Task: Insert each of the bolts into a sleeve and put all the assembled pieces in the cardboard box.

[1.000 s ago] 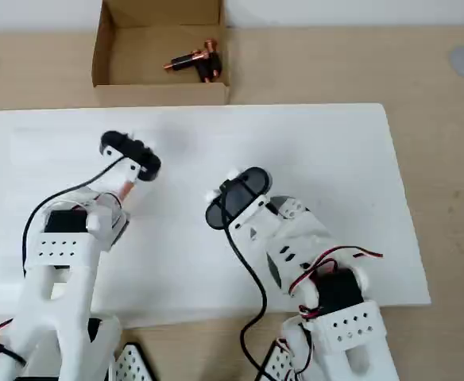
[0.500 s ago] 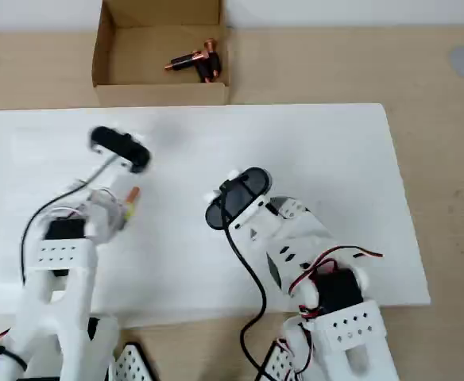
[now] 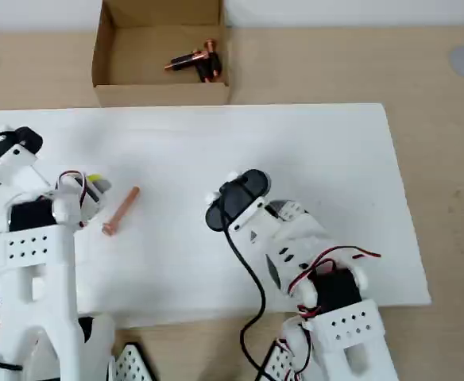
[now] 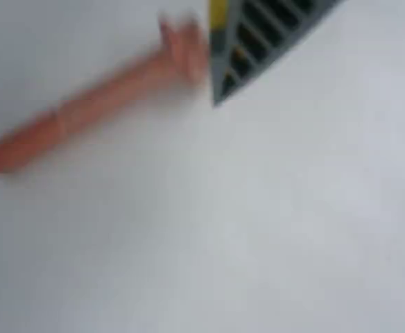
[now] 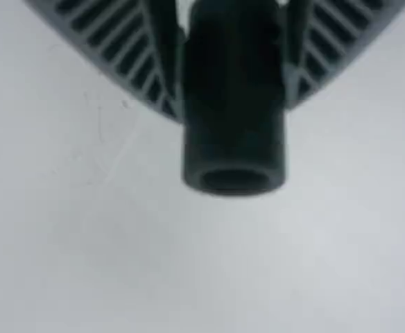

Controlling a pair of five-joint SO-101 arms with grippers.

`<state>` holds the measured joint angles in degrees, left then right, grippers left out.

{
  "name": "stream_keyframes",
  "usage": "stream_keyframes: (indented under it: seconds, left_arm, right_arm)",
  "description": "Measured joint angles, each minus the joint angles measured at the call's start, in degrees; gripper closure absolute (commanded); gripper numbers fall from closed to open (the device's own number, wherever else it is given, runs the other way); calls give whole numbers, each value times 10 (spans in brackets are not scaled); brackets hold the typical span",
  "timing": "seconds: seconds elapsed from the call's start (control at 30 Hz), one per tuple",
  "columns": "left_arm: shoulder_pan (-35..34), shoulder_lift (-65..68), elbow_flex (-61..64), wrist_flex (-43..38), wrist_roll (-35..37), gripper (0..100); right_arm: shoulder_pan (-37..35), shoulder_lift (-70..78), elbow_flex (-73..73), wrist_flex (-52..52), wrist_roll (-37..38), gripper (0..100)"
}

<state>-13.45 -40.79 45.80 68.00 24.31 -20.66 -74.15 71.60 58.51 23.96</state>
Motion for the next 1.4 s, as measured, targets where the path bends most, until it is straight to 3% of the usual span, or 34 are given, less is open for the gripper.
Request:
stream_keyframes:
  seconds: [0.23, 0.53, 0.67, 0.8, 1.03, 1.2, 1.4]
  left_arm:
    - [6, -1, -47, 54, 205, 678]
    - [25, -1, 90, -51, 295, 675]
    - [25, -1, 98, -61, 353, 678]
    - [30, -1, 114, -88, 357, 675]
    - [32, -1, 197, -210, 358, 675]
    - [47, -2, 201, -222, 363, 675]
    - [79, -3, 194, -225, 443, 675]
  right_arm:
    - [0, 0, 0, 0, 0, 988]
    - [0, 0, 0, 0, -4, 988]
    - [0, 0, 0, 0, -4, 988]
    - [0, 0, 0, 0, -4, 988]
    - [0, 0, 0, 47, 2, 988]
    - [0, 7, -16, 68, 10, 988]
    - [0, 142, -106, 70, 14, 988]
